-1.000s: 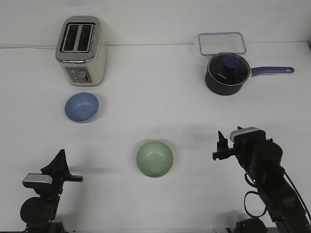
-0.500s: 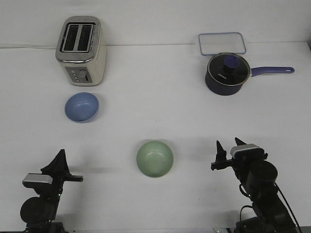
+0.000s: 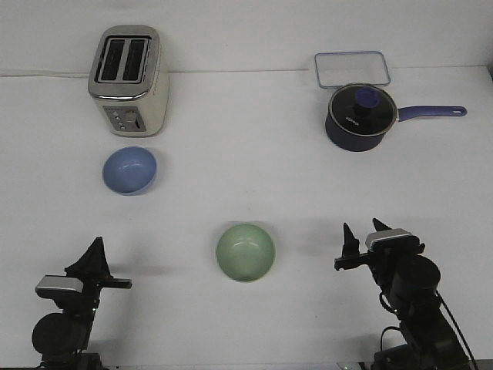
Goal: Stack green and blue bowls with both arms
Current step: 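Withdraw the right gripper back toward the robot, then move the left gripper forward to the light blue bowl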
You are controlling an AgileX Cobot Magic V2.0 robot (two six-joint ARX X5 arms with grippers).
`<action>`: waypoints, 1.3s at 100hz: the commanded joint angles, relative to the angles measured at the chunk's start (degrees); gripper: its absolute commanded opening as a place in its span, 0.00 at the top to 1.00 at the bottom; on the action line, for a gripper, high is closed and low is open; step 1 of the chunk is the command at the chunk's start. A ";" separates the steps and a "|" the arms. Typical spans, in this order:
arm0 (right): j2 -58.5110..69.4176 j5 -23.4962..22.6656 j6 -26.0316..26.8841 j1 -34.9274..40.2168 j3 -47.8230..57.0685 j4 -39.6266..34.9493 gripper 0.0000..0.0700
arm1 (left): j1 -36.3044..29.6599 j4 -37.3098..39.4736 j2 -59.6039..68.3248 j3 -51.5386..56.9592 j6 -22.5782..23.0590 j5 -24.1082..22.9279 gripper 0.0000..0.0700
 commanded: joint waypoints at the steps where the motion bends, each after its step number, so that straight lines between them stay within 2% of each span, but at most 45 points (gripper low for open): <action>1: 0.20 0.09 0.61 0.17 0.20 0.57 0.35 | 0.04 0.61 -0.11 -1.11 -0.11 -0.17 0.98; 22: 0.20 0.09 0.61 0.17 0.20 0.55 0.35 | 0.04 1.31 -0.07 0.00 -0.20 -0.17 0.98; 40: 0.20 0.11 0.61 0.17 0.20 0.55 0.35 | 0.07 -4.61 2.08 9.55 -3.32 -0.35 0.98; 54: 0.20 0.07 0.61 0.17 0.20 0.55 0.35 | 0.07 -14.14 10.82 23.30 -3.52 -1.57 0.98; 83: 0.20 0.02 0.61 0.17 0.20 0.55 0.35 | 0.07 -42.56 40.17 55.76 -3.08 -1.53 0.98; 91: 0.20 0.02 0.61 0.17 0.20 0.55 0.35 | 0.04 -47.23 46.01 60.98 -2.51 -1.53 0.98; 103: 0.20 0.02 0.61 0.17 0.20 0.52 0.35 | 0.04 -49.13 51.95 65.22 -2.49 -1.53 0.98; 122: 0.20 0.02 0.61 0.17 0.20 0.52 0.35 | 0.04 -49.03 55.25 65.64 -3.21 -1.53 0.97; 126: 0.20 0.02 0.61 0.17 0.20 0.52 0.35 | 0.04 -49.44 55.56 65.64 -3.21 -1.53 0.93; 130: 0.20 0.02 0.61 0.17 0.20 0.52 0.35 | 0.04 -49.99 55.82 65.64 -3.21 -1.53 0.82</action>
